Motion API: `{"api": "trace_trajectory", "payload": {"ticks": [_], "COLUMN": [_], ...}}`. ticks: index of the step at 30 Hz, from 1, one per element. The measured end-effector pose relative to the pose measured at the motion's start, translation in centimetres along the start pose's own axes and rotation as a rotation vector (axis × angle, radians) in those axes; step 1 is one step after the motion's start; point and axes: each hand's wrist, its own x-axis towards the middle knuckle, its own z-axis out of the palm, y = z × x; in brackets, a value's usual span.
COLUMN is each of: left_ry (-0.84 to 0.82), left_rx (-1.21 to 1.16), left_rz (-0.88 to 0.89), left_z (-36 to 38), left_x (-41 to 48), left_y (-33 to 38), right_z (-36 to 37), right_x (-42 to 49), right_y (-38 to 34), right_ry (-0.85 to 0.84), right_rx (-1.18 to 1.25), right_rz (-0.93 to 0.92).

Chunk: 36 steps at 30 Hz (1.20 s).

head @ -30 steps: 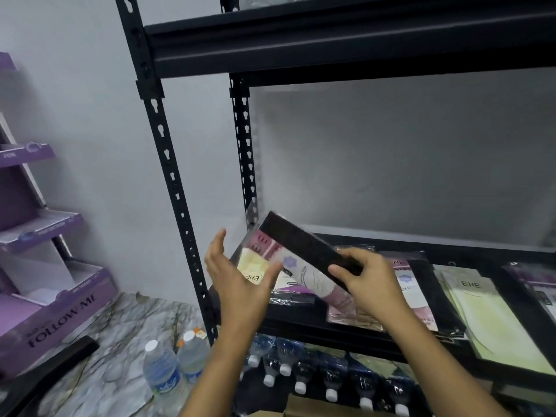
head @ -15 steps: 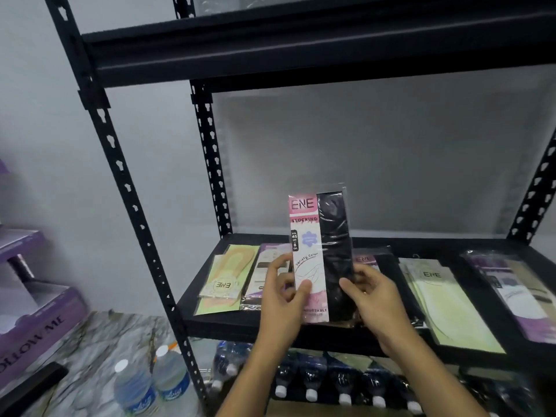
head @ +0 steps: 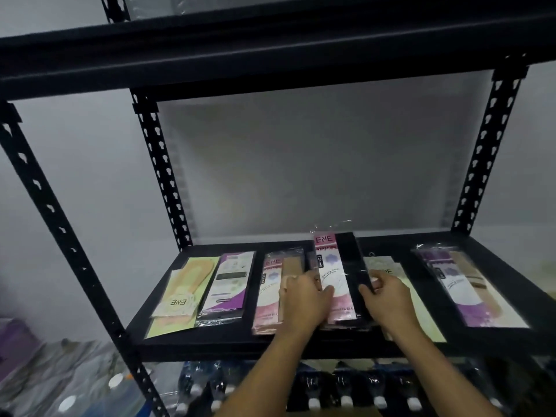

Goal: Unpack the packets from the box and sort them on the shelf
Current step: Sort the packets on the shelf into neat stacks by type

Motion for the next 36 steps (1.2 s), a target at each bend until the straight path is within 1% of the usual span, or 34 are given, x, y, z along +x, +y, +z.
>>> {"api": "trace_trajectory", "payload": {"ticks": [2,4,6,9,12,16,19,21,25,30,32,34,35,36], "left_ry": [0.004,-0.016,-0.014,0.003,0.005,0.033,0.081,0.127,0.214,0.290,0.229,0.097,0.058,0.055], "left_rx": [0.206,0.353,0.410,0.447,0.429,0.254,0.180,0.148,0.177,0.301,0.360,0.455,0.494,0.520], "left_rz": [0.015,0.028,0.050,0.077,0.084,0.069,0.048,0.017,-0.083,-0.195,-0.222,-0.200,-0.180,-0.162], "left_z": [1.1,2.0,2.5,2.7,2.3,0.8,-1.2,-3.0,-7.3,-13.1,-14.8,-15.5,-15.7,-15.7], "left_x": [0.3,0.4,0.3,0.3,0.6,0.8,0.8,0.8,0.5,-0.4,-1.0,-1.8,-2.1,-2.3], "left_y": [-0.1,-0.4,-0.8,-1.1,-1.3,-1.8,-3.7,-5.8,-11.4,-18.8,-21.5,-23.3,-23.9,-24.1], "right_z": [0.2,0.8,1.1,1.2,1.3,1.4,2.2,3.5,7.5,13.2,15.2,17.0,17.9,18.5], "right_x": [0.5,0.8,0.8,0.9,1.1,1.2,0.6,0.0,-1.8,-4.3,-5.1,-5.9,-6.2,-6.5], "right_y": [0.7,1.4,1.7,1.9,2.1,1.3,-0.4,-1.9,-5.4,-9.4,-10.7,-11.9,-12.3,-12.8], "right_ry": [-0.014,-0.064,-0.096,-0.098,-0.092,-0.042,0.007,-0.003,-0.107,-0.283,-0.356,-0.426,-0.454,-0.485], "right_rx": [-0.065,-0.148,-0.182,-0.155,-0.136,-0.209,-0.249,-0.217,-0.121,-0.143,-0.191,-0.223,-0.235,-0.261], "right_rz": [0.009,0.018,0.033,0.033,0.060,0.063,-0.055,-0.138,-0.267,-0.431,-0.491,-0.527,-0.538,-0.546]}}
